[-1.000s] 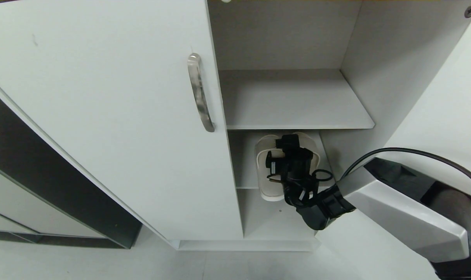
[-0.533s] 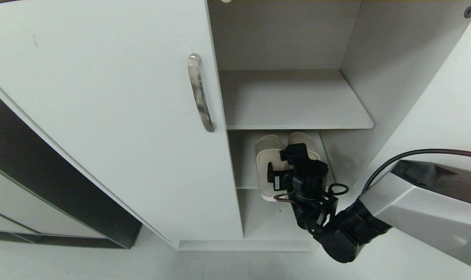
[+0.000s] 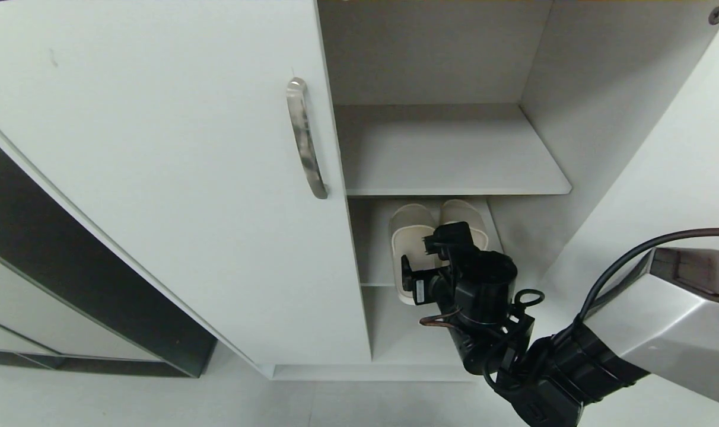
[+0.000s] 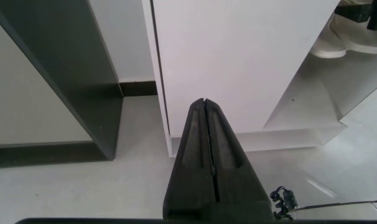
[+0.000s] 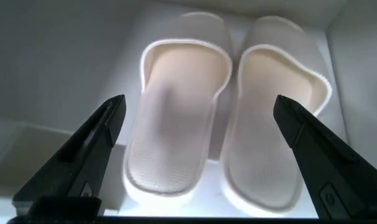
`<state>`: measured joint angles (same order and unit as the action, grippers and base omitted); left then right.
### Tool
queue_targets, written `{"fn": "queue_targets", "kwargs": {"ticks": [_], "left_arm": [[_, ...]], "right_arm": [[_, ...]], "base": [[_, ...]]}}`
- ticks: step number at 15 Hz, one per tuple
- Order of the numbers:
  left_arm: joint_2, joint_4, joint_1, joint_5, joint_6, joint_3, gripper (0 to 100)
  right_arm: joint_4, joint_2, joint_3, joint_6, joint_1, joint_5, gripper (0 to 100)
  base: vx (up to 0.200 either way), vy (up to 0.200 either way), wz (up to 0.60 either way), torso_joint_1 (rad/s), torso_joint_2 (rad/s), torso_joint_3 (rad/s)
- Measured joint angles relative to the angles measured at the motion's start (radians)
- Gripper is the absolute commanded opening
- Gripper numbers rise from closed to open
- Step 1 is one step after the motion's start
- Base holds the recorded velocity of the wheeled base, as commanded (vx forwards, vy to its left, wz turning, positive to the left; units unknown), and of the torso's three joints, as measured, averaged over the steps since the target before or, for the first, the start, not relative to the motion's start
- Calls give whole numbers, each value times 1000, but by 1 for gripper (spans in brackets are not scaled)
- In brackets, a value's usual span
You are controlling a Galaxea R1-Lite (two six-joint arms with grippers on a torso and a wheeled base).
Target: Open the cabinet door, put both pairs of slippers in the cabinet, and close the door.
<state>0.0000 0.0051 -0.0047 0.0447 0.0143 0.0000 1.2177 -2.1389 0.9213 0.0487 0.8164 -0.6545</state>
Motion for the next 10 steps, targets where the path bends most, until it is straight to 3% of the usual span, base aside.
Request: {"fn": "queue_targets", "kwargs": {"ticks": [7, 10], "left_arm": [[0, 0, 0, 0, 1, 0, 0], [0, 0, 0, 0, 2, 0, 0]], "right_arm": [[2, 4, -3, 11, 8, -2, 100], [4, 6, -3, 11, 6, -2, 100]], "base": [[-200, 0, 0, 0, 0, 4], [0, 0, 0, 0, 0, 0]]}}
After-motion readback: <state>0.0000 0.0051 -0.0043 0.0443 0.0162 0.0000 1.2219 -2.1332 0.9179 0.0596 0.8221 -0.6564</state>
